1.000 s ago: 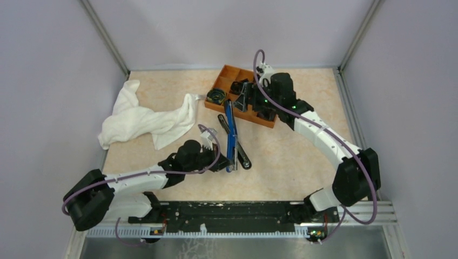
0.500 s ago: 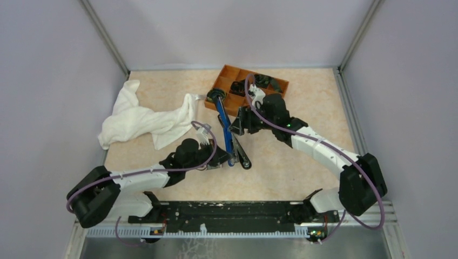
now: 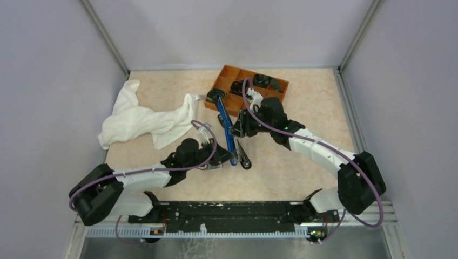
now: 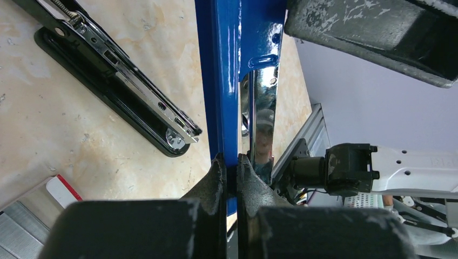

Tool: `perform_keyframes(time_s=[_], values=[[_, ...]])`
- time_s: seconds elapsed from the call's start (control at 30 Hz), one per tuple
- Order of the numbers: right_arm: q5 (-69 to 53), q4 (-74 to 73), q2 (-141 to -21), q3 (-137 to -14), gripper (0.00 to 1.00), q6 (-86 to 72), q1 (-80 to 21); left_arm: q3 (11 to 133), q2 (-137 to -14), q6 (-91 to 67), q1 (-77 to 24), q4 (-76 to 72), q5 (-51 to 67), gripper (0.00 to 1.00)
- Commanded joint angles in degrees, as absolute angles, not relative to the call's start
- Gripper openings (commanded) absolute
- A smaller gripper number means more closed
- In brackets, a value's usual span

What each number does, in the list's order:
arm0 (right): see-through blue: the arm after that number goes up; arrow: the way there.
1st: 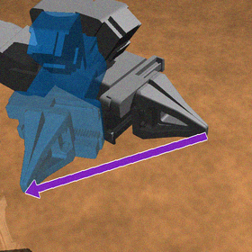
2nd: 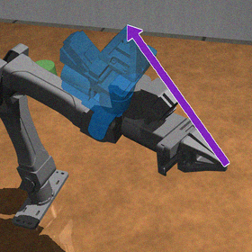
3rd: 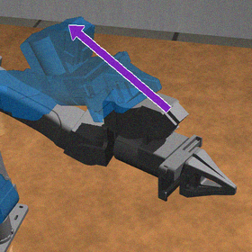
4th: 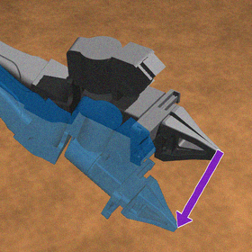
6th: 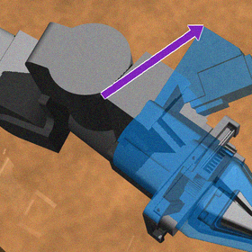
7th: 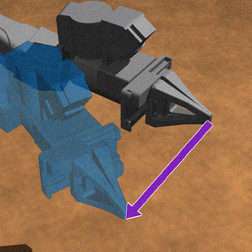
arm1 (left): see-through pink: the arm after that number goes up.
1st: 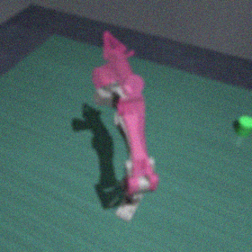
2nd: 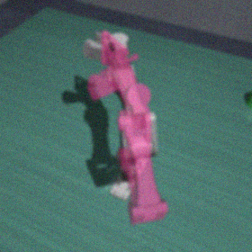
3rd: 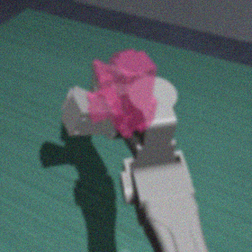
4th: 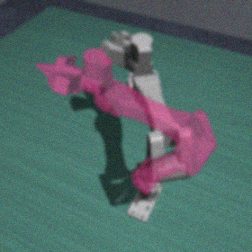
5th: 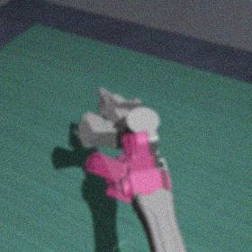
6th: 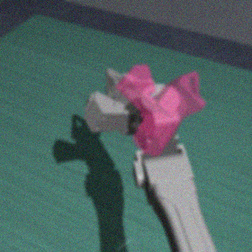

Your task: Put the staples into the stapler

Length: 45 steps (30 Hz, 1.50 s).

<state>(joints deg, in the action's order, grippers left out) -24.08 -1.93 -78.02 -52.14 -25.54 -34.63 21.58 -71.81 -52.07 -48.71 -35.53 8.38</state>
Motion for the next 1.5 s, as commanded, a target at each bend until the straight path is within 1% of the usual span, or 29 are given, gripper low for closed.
perform_keyframes(time_s=[0.0, 0.13, 0.3, 0.6, 0.73, 0.87, 0.97, 1.13, 1.37, 1.47], values=[[-24.4, 1.4, -78.4, -52.7, 0.46, -24.4, -35.7, 23.4, -72.3, -52.5, -48.4, -42.6, 10.0, 0.00], [-24.5, 1.2, -79.2, -52.9, 0.43, -24.0, -35.9, 23.9, -73.1, -53.0, -48.4, -43.5, 11.2, 0.00], [-24.5, 1.4, -80.2, -53.0, 0.34, -23.9, -36.3, 23.7, -73.4, -53.6, -48.4, -44.5, 11.8, 0.00], [-24.7, 0.9, -81.2, -53.5, 0.32, -23.5, -37.4, 23.5, -74.0, -54.9, -48.3, -47.5, 12.5, 0.00], [-23.5, -0.8, -80.6, -54.0, 0.17, -22.4, -37.4, 23.5, -74.2, -54.9, -48.4, -47.1, 12.6, 0.00], [-20.8, -4.4, -79.2, -55.0, 0.01, -19.5, -37.4, 23.0, -73.5, -54.2, -48.4, -44.0, 11.6, 0.13], [-17.6, -8.0, -78.4, -55.6, 0.00, -17.2, -37.4, 22.2, -71.7, -53.3, -48.3, -41.0, 10.0, 0.31], [-12.3, -15.0, -77.8, -56.8, 0.00, -13.3, -37.3, 21.6, -66.6, -50.8, -48.4, -32.7, 5.7, 0.49], [-3.9, -21.5, -77.5, -55.7, 0.00, -9.5, -36.4, 22.5, -57.6, -46.6, -47.5, -17.0, -3.6, 0.62], [-3.2, -21.8, -78.9, -55.5, 0.00, -8.2, -35.0, 23.2, -55.4, -45.4, -45.7, -11.9, -5.1, 0.64]])
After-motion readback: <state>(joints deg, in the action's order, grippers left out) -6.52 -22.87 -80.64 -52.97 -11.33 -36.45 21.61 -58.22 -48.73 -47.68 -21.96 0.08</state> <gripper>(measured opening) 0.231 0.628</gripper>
